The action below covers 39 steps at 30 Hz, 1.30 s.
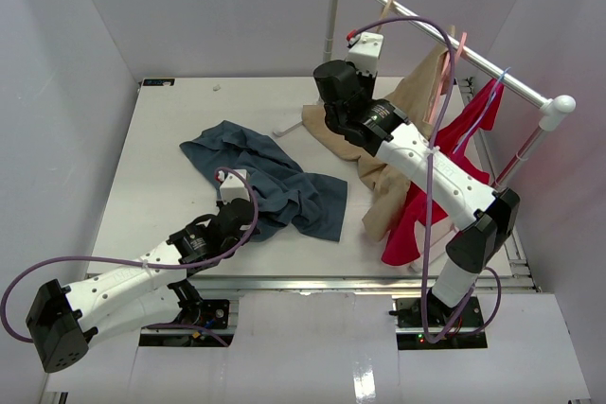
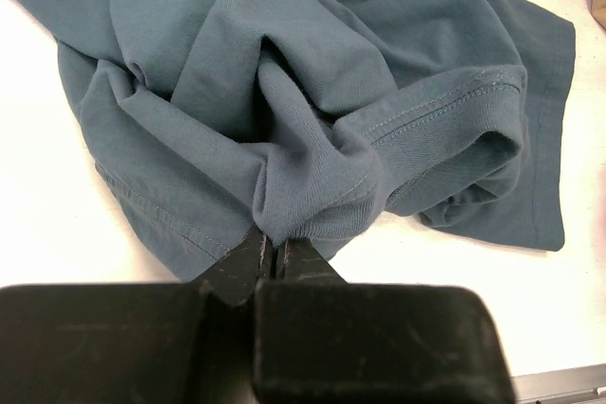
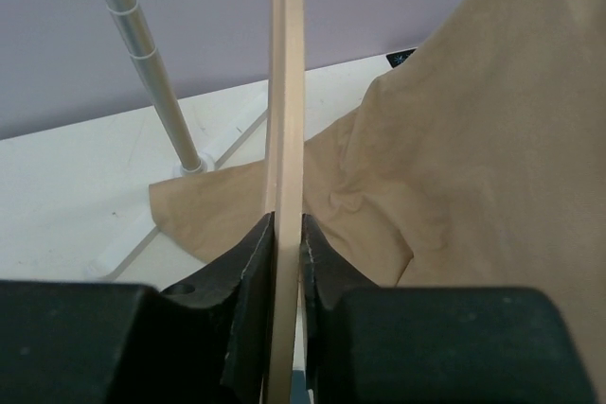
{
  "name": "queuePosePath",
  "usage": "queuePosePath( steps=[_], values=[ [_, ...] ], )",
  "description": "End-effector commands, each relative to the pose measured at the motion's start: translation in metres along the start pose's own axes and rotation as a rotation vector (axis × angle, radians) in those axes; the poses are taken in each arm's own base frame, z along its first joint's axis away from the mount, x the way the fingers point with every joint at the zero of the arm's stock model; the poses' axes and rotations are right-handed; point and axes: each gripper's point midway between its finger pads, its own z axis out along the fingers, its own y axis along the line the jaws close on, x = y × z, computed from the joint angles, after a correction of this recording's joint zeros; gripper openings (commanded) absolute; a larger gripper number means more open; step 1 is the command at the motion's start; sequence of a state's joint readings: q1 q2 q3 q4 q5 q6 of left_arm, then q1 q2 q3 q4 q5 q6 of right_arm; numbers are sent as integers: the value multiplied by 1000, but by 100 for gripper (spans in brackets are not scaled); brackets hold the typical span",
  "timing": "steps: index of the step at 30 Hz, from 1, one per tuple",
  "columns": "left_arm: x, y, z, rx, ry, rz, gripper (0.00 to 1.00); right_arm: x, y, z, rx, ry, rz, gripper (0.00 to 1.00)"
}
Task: Place the t-shirt on the hanger
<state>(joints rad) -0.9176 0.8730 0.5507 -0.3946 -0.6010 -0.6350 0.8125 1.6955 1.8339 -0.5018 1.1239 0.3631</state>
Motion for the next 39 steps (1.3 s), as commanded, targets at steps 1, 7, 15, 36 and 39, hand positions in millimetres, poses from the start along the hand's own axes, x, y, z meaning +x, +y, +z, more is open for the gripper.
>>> queuePosePath(
  steps=[1, 7, 15, 36, 39],
  values=[
    [-6, -2, -2, 14, -21, -14, 0, -33, -29, -9, 44, -55, 49, 15],
    [-6, -1, -2, 10, -25, -15, 0, -58, -33, -10, 44, -106, 5, 8],
    [-7, 0, -1, 2, -28, -23, 0, -79, -31, -16, -39, -173, -81, 8],
    [-75, -2, 24, -19, 50, -161, 0, 21, 12, -147, -870, 71, -285, 8],
    [-88, 1, 28, -20, 38, -178, 0, 24, -16, -175, -957, 56, -265, 8]
  ],
)
